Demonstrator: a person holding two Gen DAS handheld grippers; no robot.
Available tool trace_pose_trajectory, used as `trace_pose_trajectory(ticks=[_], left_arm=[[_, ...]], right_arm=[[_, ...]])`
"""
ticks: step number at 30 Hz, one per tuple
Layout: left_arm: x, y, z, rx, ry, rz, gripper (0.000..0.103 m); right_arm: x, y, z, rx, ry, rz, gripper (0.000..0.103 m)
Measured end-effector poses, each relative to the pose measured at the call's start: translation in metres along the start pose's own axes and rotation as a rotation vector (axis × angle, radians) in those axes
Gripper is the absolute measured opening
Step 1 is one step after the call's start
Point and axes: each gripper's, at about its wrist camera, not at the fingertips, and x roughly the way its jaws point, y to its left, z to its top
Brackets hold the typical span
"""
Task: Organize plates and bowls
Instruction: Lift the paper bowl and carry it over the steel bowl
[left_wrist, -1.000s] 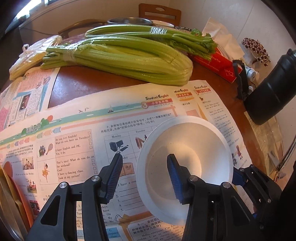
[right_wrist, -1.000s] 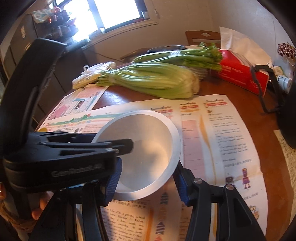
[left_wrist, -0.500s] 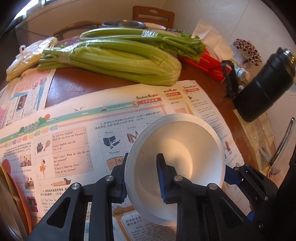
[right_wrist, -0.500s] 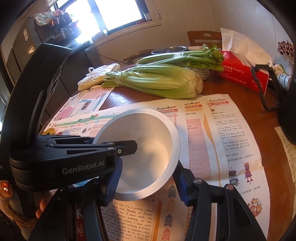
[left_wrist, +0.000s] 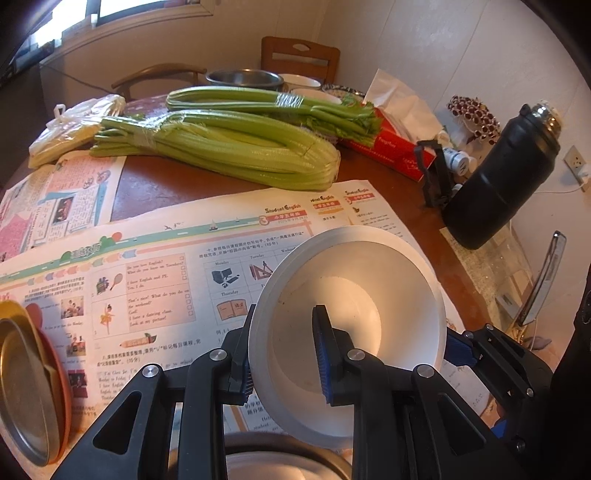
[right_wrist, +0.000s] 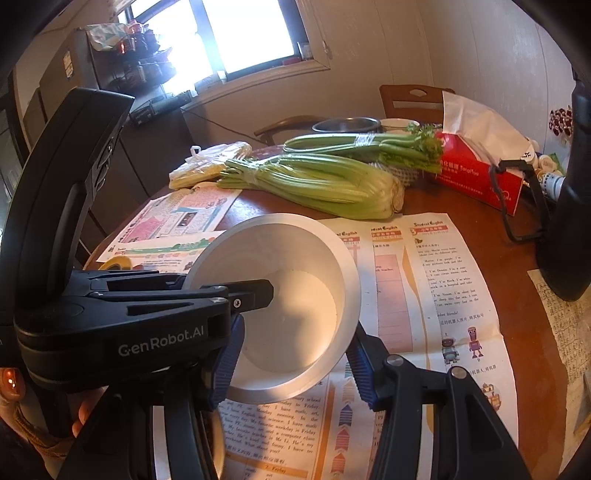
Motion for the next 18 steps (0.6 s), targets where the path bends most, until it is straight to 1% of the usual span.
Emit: trace_pose_trajectory(ticks=[10,18], left_arm=[[-0.043,0.002,-0.016,-0.003,-0.067,-0.001,0.027],[-0.07,0.005,-0.03,-0.004,-0.105,0.007,0.027]], right_arm=[[-0.026,0.024,-0.002,-0.034,-0.042,0.01,0.055],[-0.043,0.043,-0.007,-0.052,-0.068,0.024,0.055]])
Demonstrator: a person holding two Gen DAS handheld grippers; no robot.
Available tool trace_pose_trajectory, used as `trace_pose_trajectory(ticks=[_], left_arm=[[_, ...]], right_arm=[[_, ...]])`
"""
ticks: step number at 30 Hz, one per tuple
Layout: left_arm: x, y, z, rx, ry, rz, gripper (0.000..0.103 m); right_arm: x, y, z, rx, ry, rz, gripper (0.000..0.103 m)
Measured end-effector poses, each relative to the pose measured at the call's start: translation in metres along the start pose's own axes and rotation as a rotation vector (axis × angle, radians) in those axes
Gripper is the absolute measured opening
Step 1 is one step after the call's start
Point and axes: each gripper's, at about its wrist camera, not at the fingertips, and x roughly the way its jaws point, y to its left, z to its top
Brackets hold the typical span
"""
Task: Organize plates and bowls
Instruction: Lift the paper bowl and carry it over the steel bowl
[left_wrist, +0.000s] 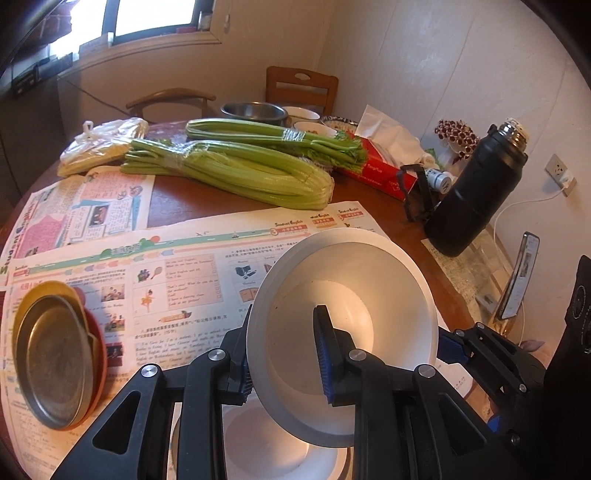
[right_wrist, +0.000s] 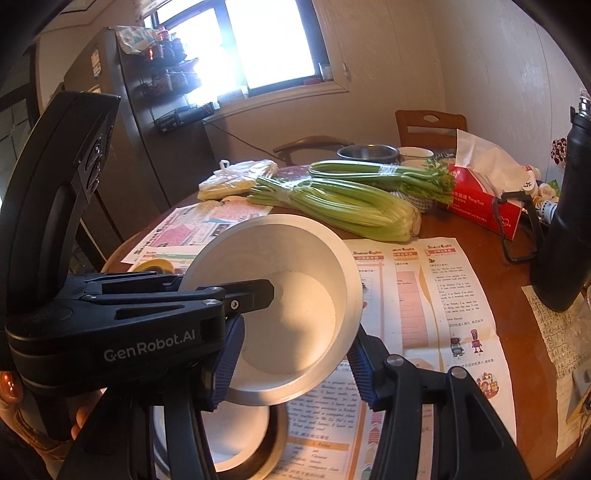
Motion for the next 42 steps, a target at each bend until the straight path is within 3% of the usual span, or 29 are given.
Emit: trace_pose_trajectory(ticks=[23,42], left_arm=[[-0.043,0.013,-0.038,-0.016,-0.048,0.03,0.028],[-0.043,0.031,-0.07,-0.061,-0.024,0.018,0.029]], right_arm=[[-0.022,0.043,-0.019,-0.06,0.002,0.023,0.055],[-0.02,0.063,-0.044,-0.092,0.04,0.04,0.055]])
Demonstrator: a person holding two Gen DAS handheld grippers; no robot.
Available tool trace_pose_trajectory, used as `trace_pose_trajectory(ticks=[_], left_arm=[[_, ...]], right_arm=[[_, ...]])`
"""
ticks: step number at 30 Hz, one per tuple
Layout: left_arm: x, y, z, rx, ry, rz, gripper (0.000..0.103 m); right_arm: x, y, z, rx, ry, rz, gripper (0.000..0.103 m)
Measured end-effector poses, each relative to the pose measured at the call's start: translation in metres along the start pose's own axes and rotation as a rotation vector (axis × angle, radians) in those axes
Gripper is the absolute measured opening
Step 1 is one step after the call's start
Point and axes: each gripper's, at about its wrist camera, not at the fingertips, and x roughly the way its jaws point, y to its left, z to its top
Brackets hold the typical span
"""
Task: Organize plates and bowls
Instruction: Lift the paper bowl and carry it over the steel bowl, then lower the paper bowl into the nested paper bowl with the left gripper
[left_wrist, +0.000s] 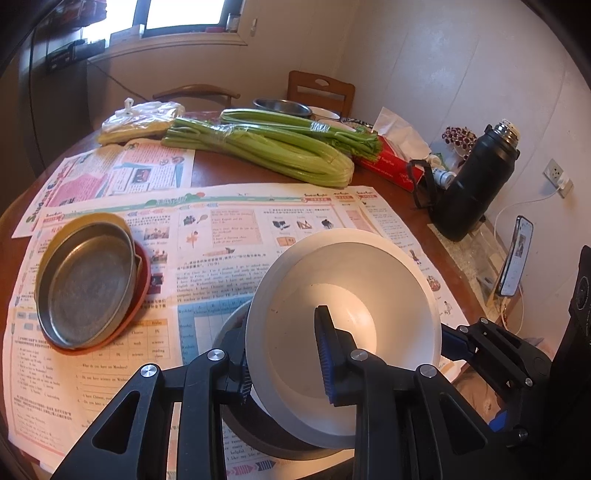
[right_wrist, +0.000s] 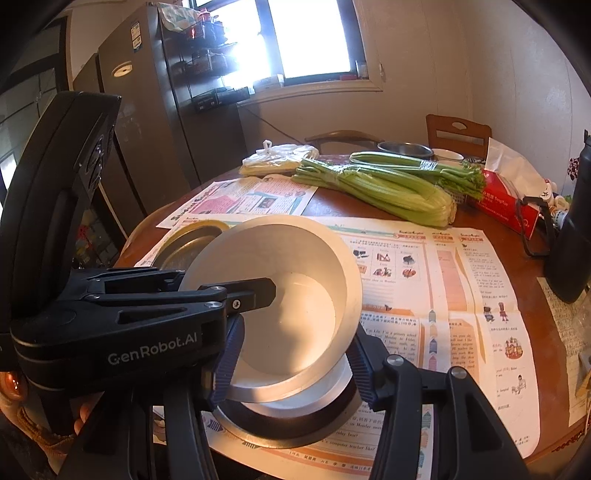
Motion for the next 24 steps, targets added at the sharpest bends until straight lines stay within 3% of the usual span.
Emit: trace_pose_trajectory(ticks=[24], left_arm=[[0.012,0.002,-0.014,-0.014,0.008,0.013,0.029]], right_arm=[[0.008,-0.001,-0.012,-0.005,0.029,-0.011,0.055]])
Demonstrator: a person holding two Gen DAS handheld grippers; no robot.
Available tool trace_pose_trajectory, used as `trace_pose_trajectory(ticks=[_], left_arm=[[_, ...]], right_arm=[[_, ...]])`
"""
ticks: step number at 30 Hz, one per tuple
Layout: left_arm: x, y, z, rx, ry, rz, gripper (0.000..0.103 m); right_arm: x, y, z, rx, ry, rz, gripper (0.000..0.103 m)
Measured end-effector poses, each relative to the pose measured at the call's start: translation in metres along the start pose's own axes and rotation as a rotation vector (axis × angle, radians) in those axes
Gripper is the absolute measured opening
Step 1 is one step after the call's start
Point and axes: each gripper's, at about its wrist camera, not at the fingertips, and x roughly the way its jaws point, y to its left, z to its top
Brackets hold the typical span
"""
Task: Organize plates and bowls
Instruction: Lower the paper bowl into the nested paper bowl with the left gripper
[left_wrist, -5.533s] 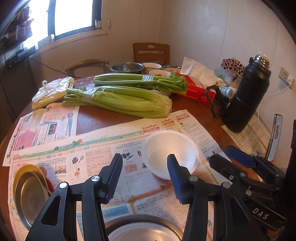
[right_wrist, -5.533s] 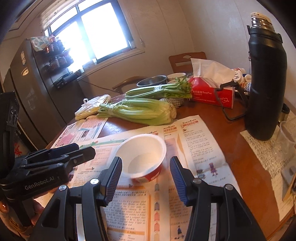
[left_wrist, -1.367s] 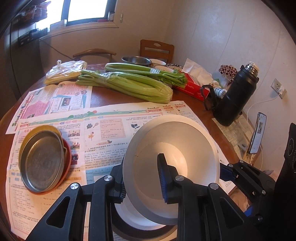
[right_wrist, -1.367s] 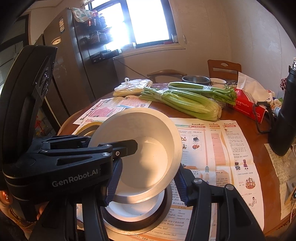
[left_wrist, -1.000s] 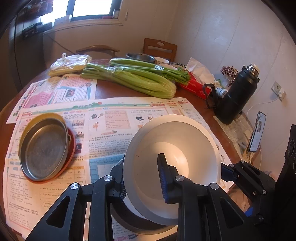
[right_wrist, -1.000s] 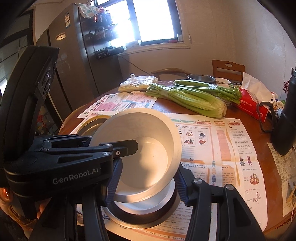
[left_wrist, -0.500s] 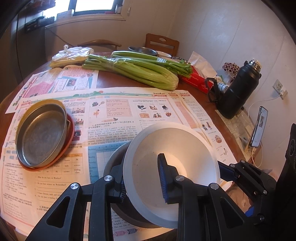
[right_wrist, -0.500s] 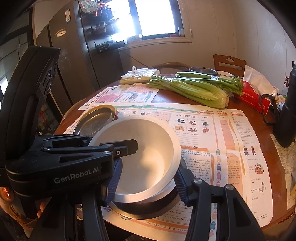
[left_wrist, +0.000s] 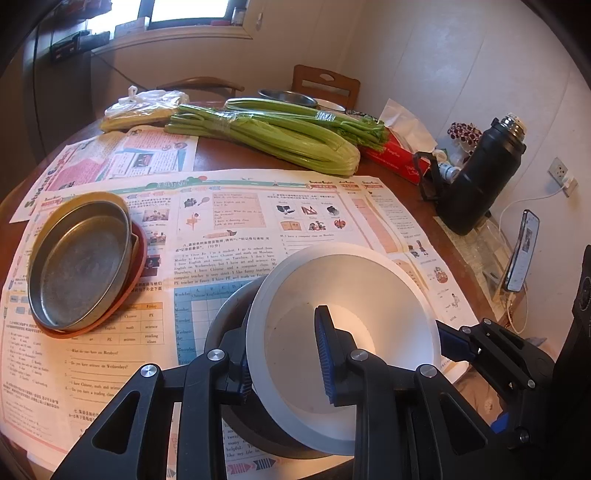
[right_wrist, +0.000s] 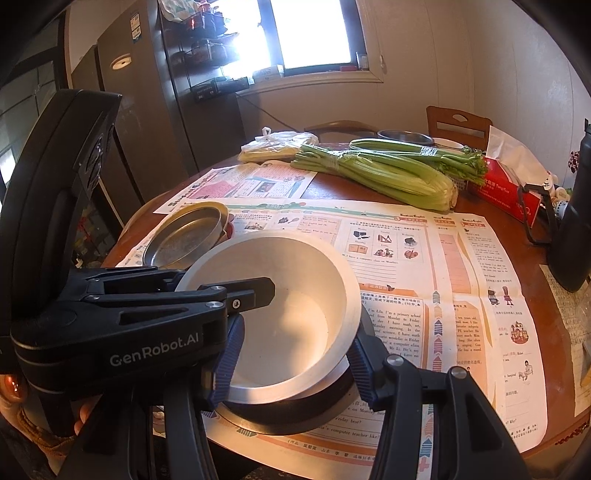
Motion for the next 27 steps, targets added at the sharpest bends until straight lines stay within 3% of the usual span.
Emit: trace_pose_trajectory(ticks=[27], left_arm=[[0.016,0.001,-0.005,0.017,-0.006,0.071,0.03]], right_arm=[[0.022,-0.003,-0.008,-0.018,0.037,-0.002,0.055]])
